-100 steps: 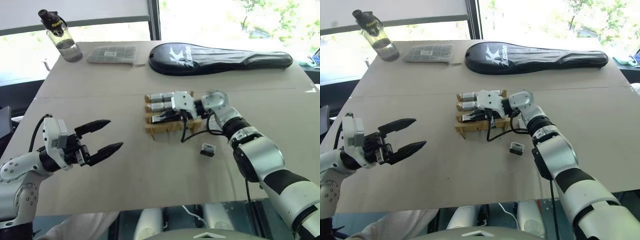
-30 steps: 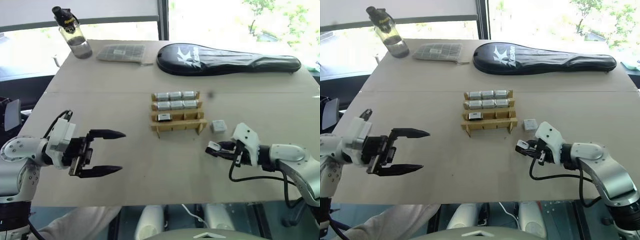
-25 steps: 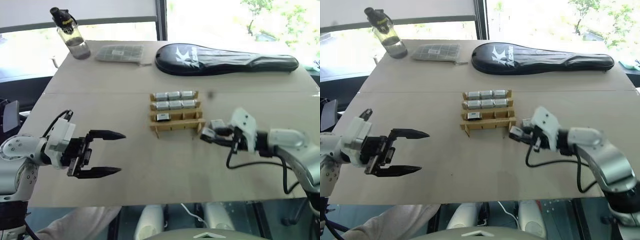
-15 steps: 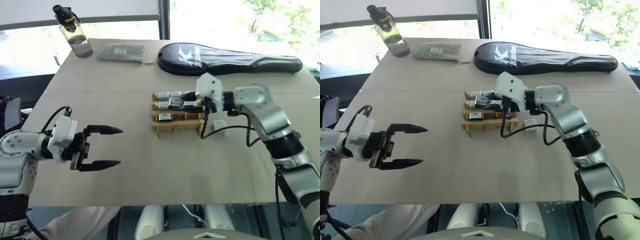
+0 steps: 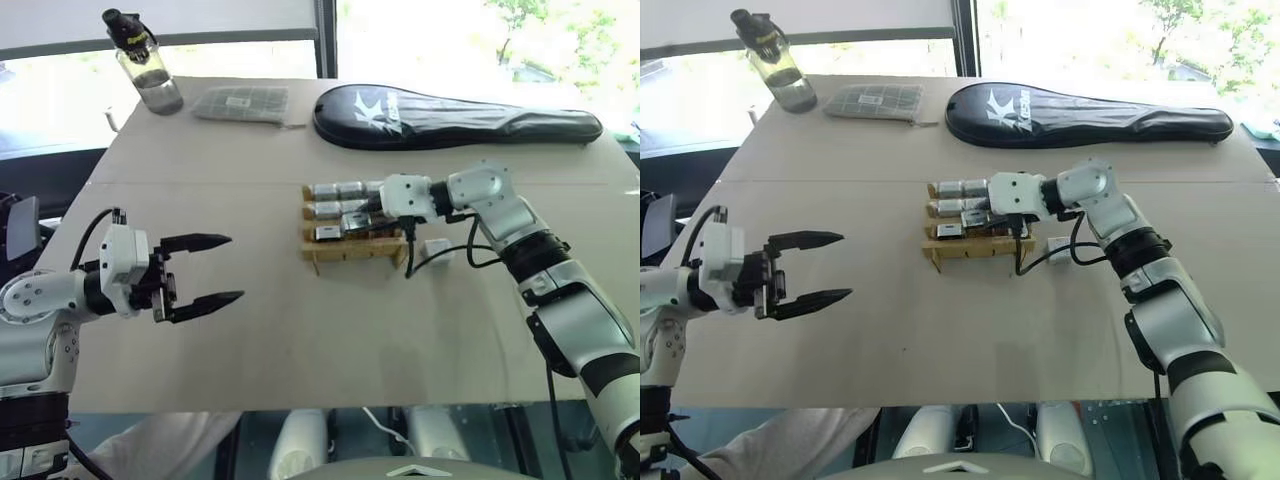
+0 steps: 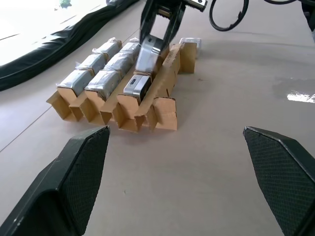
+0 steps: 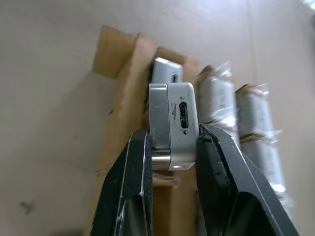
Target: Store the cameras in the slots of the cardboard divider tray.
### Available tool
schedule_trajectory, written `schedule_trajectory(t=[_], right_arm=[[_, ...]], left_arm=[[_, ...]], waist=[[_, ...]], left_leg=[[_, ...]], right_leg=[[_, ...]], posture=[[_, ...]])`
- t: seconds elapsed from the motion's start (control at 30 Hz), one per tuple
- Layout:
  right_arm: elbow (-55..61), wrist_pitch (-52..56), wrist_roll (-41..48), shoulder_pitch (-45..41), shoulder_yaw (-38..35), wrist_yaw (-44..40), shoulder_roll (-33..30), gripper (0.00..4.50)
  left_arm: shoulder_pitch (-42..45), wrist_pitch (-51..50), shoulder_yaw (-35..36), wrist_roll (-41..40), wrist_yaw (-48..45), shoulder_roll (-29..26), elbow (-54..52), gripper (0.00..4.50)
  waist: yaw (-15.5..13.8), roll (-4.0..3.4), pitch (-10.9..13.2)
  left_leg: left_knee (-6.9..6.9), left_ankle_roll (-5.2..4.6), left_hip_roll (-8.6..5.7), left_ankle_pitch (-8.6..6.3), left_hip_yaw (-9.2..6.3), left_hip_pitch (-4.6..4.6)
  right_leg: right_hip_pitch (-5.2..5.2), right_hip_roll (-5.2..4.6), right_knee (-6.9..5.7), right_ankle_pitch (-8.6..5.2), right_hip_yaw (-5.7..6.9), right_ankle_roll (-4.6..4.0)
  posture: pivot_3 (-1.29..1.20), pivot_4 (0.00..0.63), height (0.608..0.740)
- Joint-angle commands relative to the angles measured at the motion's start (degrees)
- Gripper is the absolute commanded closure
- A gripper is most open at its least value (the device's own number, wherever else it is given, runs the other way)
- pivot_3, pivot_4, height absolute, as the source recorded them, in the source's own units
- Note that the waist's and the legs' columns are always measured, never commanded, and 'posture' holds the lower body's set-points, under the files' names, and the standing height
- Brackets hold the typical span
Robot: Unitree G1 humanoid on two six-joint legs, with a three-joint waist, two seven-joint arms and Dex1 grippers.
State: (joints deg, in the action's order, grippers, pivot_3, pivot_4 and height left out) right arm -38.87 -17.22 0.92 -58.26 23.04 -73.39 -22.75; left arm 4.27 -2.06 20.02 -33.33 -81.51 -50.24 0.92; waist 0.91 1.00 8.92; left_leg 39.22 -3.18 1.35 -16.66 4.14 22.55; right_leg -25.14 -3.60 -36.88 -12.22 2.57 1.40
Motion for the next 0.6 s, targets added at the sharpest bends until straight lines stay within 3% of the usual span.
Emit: schedule_trajectory(t=[0.03, 0.57, 0.6], right_arm=[[2.77, 2.64, 1.49, -0.92, -2.27, -1.96, -0.18, 3.82], [-1.22, 10.5, -2.54, -1.8, -1.56, -1.51, 1.32, 3.82], [-1.5, 10.81, -2.64, -2.02, -1.69, -1.34, 1.44, 2.79]], left_arm=[[0.27, 0.85, 1.76, -1.65, -0.76, -0.11, -1.3, 0.0], [1.85, 1.45, 0.45, -0.81, -2.08, -0.16, 0.86, 0.0], [1.85, 1.44, 0.47, -0.82, -2.06, -0.13, 0.84, 0.0]], waist=[[0.01, 0.01, -0.01], [-0.04, 0.01, -0.01], [-0.03, 0.01, -0.01]], left_leg=[[0.0, 0.0, 0.0, 0.0, 0.0, 0.0], [0.0, 0.0, -0.03, -0.01, -0.03, 0.1], [0.0, 0.0, -0.03, -0.01, -0.03, 0.1]], right_leg=[[0.0, 0.0, -0.01, 0.0, -0.01, 0.0], [-0.05, -0.06, 0.01, 0.01, 0.06, 0.0], [-0.05, -0.06, 0.01, 0.01, 0.06, 0.0]], posture=[[0.0, 0.15, 0.74], [0.0, 0.15, 0.74], [0.0, 0.15, 0.74]])
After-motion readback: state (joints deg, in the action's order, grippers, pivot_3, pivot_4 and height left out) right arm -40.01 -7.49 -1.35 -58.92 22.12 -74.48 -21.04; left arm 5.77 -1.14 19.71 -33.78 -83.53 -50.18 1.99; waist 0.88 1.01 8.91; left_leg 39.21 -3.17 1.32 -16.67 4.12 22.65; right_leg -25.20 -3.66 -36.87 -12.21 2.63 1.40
